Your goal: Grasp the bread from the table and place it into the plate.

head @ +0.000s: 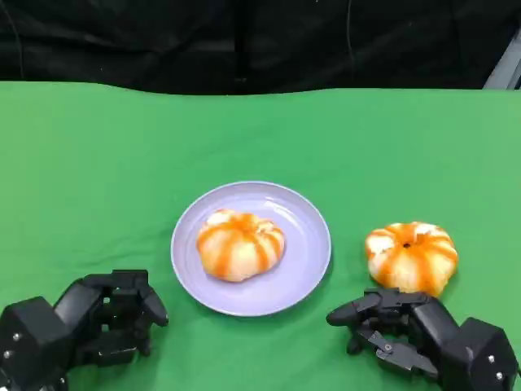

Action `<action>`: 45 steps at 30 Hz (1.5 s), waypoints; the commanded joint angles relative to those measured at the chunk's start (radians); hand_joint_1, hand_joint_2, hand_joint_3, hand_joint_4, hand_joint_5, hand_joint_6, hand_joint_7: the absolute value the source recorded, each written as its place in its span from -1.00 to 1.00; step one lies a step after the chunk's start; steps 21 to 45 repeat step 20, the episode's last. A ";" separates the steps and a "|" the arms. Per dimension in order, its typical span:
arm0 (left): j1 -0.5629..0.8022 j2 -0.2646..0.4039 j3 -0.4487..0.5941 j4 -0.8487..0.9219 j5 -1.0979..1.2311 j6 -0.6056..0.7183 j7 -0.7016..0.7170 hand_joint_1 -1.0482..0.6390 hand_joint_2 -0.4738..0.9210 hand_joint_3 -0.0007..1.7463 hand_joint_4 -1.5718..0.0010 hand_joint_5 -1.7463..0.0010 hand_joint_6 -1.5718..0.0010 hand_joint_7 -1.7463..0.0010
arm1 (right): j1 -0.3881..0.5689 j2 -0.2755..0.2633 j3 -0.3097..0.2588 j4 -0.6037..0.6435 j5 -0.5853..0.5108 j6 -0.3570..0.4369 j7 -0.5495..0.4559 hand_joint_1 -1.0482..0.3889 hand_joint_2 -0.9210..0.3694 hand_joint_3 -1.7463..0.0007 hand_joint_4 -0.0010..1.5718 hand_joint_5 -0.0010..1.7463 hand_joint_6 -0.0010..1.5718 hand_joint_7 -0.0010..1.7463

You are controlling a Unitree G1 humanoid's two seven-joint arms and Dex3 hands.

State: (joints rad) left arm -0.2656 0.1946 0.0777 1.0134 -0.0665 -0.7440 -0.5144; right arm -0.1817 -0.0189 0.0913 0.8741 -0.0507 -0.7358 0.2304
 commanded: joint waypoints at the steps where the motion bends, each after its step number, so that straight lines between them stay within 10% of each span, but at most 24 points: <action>1: 0.019 0.000 0.000 -0.009 -0.022 0.018 -0.039 0.38 0.75 -0.03 -0.10 -0.79 -0.19 -0.42 | 0.028 -0.019 -0.001 0.011 -0.008 0.018 0.003 0.41 -1.00 0.54 -0.01 0.45 0.34 -0.48; 45: 0.015 -0.010 0.001 -0.013 -0.026 0.012 -0.080 0.36 0.69 0.03 -0.09 -0.80 -0.19 -0.44 | 0.017 -0.018 -0.004 0.019 -0.006 0.013 0.003 0.42 -1.00 0.54 -0.01 0.46 0.33 -0.46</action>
